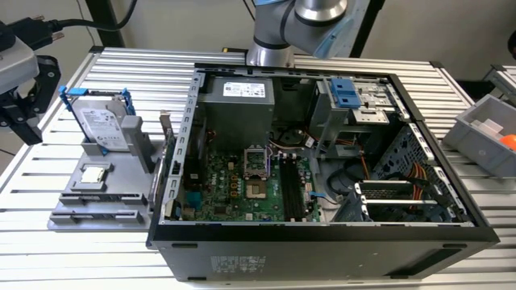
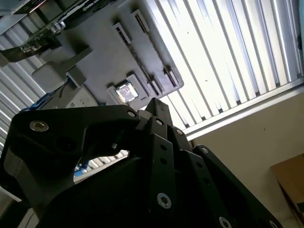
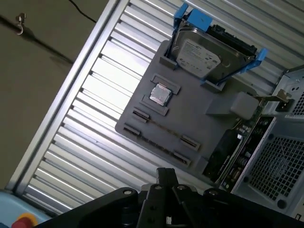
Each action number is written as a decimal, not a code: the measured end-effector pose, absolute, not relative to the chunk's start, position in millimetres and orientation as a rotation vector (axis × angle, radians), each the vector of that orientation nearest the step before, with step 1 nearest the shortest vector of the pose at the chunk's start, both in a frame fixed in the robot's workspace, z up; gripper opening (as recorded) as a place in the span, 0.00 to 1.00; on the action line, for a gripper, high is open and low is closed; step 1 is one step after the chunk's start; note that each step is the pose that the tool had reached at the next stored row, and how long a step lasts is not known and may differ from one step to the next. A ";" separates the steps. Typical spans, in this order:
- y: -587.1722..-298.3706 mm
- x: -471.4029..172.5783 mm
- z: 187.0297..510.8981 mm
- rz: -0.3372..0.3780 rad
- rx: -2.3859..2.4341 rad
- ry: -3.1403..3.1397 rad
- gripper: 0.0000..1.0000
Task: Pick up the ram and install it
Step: 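Pick up the ram and move it above insertion slot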
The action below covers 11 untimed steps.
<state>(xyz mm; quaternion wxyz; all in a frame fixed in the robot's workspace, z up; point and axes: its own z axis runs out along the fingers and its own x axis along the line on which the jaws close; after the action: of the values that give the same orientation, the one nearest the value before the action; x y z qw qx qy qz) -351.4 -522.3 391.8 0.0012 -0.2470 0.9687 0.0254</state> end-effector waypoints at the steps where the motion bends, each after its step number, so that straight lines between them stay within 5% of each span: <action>1: -522.3 -351.4 391.8 0.080 -0.785 3.039 0.00; 11: -522.3 -351.4 391.8 0.080 -0.875 3.016 0.00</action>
<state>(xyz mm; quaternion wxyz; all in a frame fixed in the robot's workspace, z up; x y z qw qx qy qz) -351.4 -522.3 391.8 0.0004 -0.2785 0.9601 0.0255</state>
